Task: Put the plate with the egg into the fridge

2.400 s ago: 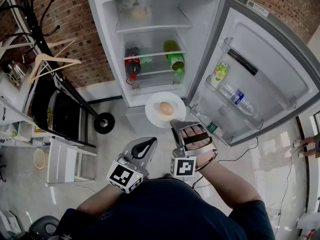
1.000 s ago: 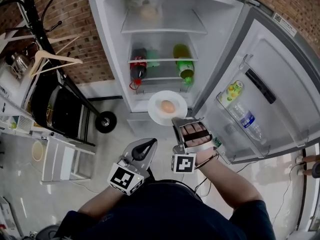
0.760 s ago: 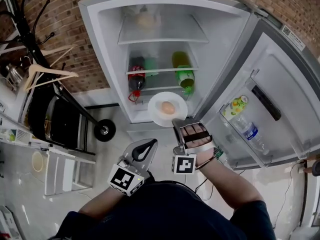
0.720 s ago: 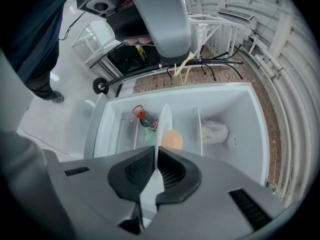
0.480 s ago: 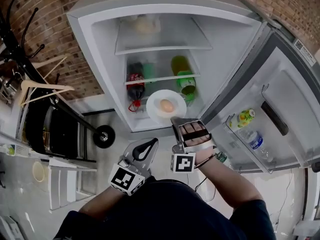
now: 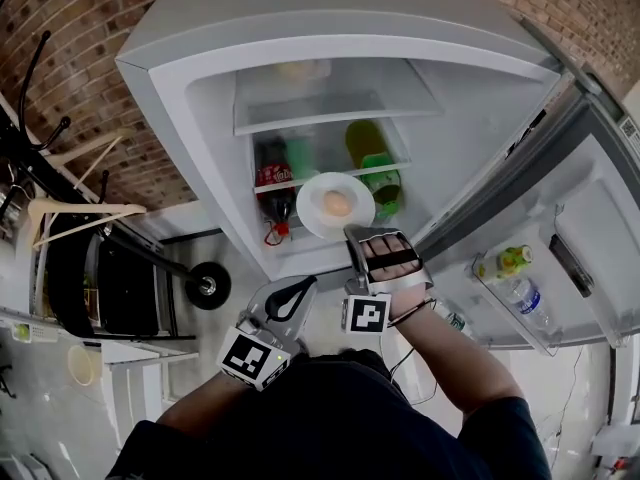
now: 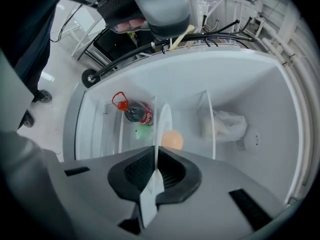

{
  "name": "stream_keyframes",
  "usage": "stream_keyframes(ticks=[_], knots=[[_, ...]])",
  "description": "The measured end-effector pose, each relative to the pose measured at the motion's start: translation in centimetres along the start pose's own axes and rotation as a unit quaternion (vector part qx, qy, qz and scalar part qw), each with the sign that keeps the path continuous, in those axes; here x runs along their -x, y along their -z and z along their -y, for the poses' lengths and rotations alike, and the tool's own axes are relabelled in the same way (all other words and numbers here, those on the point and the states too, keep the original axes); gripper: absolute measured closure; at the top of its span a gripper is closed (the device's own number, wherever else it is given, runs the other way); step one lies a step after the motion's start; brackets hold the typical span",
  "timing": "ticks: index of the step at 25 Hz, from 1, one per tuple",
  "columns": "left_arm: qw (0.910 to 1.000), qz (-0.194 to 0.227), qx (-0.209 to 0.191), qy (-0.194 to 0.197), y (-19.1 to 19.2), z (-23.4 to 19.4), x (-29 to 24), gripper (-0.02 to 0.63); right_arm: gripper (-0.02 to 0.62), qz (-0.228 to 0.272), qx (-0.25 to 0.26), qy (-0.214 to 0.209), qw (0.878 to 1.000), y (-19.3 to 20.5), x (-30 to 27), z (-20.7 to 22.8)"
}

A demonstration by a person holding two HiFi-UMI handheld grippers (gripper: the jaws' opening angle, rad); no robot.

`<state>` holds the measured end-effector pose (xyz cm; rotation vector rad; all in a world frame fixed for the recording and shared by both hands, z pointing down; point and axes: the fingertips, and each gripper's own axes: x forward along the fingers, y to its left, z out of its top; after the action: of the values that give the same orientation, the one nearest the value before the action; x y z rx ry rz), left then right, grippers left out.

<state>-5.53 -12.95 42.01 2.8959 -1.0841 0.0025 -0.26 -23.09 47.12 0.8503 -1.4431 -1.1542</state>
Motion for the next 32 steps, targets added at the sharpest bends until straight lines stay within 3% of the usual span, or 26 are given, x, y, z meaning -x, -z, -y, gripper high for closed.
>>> stream_keyframes(ticks=[11, 32], knots=[[0.9997, -0.002, 0.021, -0.009, -0.1, -1.7, -2.3, 0.601, 0.577, -0.001, 0.008, -0.013, 1.000, 0.8, -5.6, 0.5], [0.9993, -0.003, 0.022, -0.029, -0.1, -3.5, -2.2, 0.601, 0.577, -0.025, 0.028, -0.075, 0.996, 2.6, -13.2, -1.1]])
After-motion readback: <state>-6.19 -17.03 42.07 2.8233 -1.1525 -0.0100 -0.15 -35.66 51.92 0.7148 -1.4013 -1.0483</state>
